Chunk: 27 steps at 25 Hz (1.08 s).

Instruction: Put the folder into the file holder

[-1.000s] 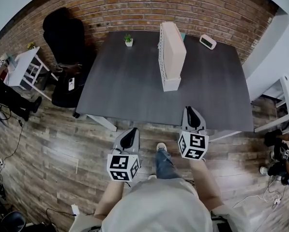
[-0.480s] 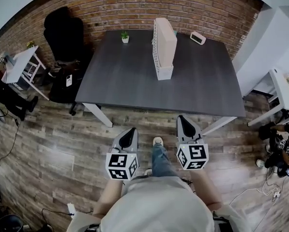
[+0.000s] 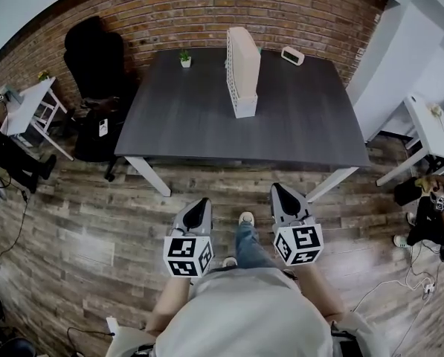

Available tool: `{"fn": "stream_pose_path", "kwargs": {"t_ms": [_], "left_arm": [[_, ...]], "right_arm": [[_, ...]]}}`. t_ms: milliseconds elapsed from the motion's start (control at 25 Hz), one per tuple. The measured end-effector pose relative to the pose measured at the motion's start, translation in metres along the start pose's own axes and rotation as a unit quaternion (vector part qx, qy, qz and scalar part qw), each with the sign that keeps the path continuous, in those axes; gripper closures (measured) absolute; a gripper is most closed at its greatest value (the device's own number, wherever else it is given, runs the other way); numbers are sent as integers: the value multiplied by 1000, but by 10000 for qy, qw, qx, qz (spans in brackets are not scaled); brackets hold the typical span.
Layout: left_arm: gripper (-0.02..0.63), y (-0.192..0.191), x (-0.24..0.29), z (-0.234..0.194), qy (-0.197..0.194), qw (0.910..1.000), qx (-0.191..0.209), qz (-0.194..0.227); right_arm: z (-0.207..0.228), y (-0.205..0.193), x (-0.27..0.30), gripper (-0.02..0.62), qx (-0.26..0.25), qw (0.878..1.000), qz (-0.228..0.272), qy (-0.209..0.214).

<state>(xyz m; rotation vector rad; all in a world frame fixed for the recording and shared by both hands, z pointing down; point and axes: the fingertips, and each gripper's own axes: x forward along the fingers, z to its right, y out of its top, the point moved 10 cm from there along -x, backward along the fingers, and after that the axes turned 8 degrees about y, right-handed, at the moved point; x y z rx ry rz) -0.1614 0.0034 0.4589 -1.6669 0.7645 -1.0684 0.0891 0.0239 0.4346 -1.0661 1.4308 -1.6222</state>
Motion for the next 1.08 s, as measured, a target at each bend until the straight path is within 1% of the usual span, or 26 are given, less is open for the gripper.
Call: {"fn": "stream_pose_path", "kwargs": {"t_ms": [160,400,720,1080], "left_arm": [[595,0,-3,7,-19,10000,40,26],[595,2,-6,13,22,9999,98,35],[595,1,-5,19,21,9999,129,38],[595,2,1,23,21,9999,104,32]], "right_arm": [[1,-1,-8,594,15,9999,121,-25],[3,-3,-13,594,103,9998,174,-36],[5,-4,-13,594,186,9997,167,45],[16,-7,-13,594,300,9995,110,-34]]}}
